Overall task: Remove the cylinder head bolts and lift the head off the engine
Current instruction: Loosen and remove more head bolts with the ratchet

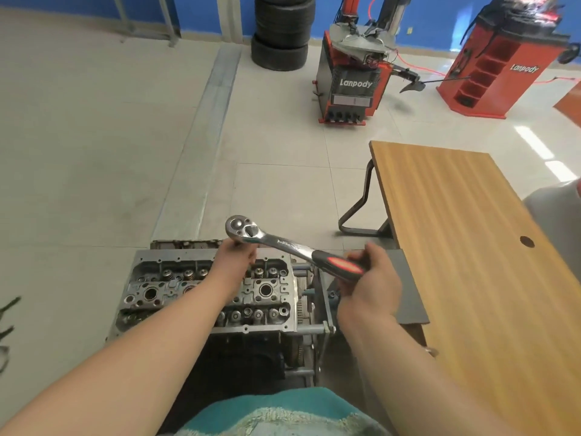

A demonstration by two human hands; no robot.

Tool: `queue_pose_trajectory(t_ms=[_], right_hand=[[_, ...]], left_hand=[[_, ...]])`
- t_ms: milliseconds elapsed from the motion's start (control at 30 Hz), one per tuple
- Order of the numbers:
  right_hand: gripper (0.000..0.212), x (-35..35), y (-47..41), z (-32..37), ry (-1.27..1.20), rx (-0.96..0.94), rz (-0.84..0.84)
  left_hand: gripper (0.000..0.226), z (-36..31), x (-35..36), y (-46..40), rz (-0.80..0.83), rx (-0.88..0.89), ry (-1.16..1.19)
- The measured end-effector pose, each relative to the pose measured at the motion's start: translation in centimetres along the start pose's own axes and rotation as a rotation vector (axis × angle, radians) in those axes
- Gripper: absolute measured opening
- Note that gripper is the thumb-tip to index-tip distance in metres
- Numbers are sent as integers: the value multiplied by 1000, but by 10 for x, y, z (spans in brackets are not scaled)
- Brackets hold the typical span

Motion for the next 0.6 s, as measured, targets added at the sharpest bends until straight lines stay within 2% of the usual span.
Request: queue_pose_trajectory(t_ms=[167, 333, 500, 600], right_hand=[[57, 5, -7, 10, 1, -20, 120], [32, 9, -17, 16, 123, -53, 121], [33, 9, -23, 16, 158, -34, 116], [31, 10, -28, 17, 132, -44, 130]], left_hand=[[47, -6, 13, 7, -110, -66, 68], [44, -2, 15, 5, -165, -109, 160], [50, 3, 20, 5, -204, -74, 219], [45, 3, 20, 5, -222, -53, 228]])
Point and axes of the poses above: each hand's wrist, its own y-axis away from the middle knuckle, its own x-axis out of the palm, z = x × y, the point moved 1 cm from there along -y, towards the middle knuckle, and after that the axes turned 8 degrees about -z, right-handed, at the moved point
